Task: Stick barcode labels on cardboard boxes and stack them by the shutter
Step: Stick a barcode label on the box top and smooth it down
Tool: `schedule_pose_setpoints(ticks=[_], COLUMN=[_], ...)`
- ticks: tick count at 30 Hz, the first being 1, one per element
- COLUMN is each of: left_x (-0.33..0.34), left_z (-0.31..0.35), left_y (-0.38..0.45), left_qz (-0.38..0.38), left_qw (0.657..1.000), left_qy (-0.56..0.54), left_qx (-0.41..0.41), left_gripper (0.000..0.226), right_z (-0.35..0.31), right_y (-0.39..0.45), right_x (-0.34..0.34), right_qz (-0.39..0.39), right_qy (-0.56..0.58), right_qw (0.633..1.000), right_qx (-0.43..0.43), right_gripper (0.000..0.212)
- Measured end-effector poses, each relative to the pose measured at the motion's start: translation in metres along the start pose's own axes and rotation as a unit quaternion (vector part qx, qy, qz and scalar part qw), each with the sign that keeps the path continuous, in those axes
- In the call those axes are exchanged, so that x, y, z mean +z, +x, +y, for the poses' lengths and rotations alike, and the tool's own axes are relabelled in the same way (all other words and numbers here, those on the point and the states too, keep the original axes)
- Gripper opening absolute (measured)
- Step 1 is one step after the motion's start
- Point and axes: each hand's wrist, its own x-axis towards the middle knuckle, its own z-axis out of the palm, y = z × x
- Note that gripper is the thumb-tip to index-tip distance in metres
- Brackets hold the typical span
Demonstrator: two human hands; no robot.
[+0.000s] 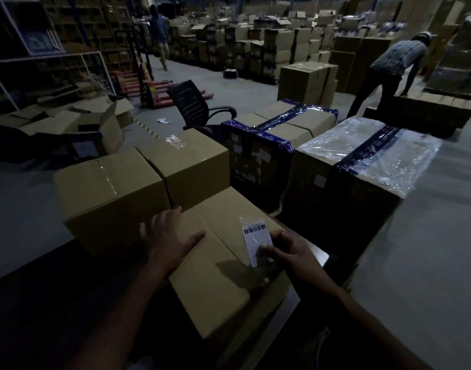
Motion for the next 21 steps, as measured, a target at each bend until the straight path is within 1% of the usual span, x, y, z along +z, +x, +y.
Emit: schedule_pose_setpoints(ticks=[1, 3, 5, 8, 10, 12, 13, 15, 16, 17, 19, 21], left_x=[0.0, 0.001, 0.004, 0.013, 0.023, 0.037, 0.049, 0.076, 0.093, 0.11, 0.144, 0.169], left_z=[0.005, 0.026, 0.056, 0.107, 0.143, 0.179, 0.195, 0.219, 0.226, 0.232, 0.238, 0.243], left_y=[-0.005, -0.021, -0.042, -0.075, -0.096, -0.119, -0.131, -0.154, -0.164, -0.173, -0.189, -0.205], left_qz=[0.024, 0.08, 0.106, 0.09, 0.066, 0.05, 0.036, -0.022, -0.06, -0.101, -0.175, -0.247], left_qw=[1.0, 0.996, 0.991, 0.98, 0.962, 0.943, 0.936, 0.929, 0.929, 0.93, 0.929, 0.925], left_qy=[0.0, -0.015, -0.052, -0.137, -0.201, -0.236, -0.256, -0.3, -0.311, -0.308, -0.285, -0.257], left_qx=[-0.001, 0.023, 0.057, 0.113, 0.174, 0.228, 0.238, 0.214, 0.192, 0.175, 0.16, 0.134], left_gripper=[0.087, 0.078, 0.069, 0.059, 0.054, 0.05, 0.047, 0.033, 0.026, 0.02, 0.018, 0.021], right_z=[0.0, 0.003, 0.006, 0.018, 0.026, 0.037, 0.045, 0.062, 0.071, 0.079, 0.099, 0.126], right_y=[-0.004, -0.013, -0.022, -0.039, -0.053, -0.068, -0.075, -0.093, -0.103, -0.114, -0.134, -0.147], right_x=[-0.003, -0.014, -0.028, -0.056, -0.078, -0.104, -0.117, -0.139, -0.15, -0.158, -0.171, -0.186], right_qz=[0.011, 0.027, 0.055, 0.114, 0.154, 0.191, 0.204, 0.213, 0.222, 0.232, 0.245, 0.275], right_qy=[0.004, 0.019, 0.036, 0.033, 0.007, 0.015, 0.023, 0.06, 0.062, 0.052, 0.025, 0.031], right_qw=[1.0, 0.999, 0.997, 0.99, 0.981, 0.968, 0.96, 0.946, 0.939, 0.932, 0.917, 0.898], right_qx=[-0.002, 0.006, 0.03, 0.082, 0.122, 0.164, 0.193, 0.236, 0.255, 0.274, 0.314, 0.342], right_gripper=[0.02, 0.019, 0.009, 0.011, 0.012, 0.014, 0.014, 0.021, 0.02, 0.015, 0.008, 0.012])
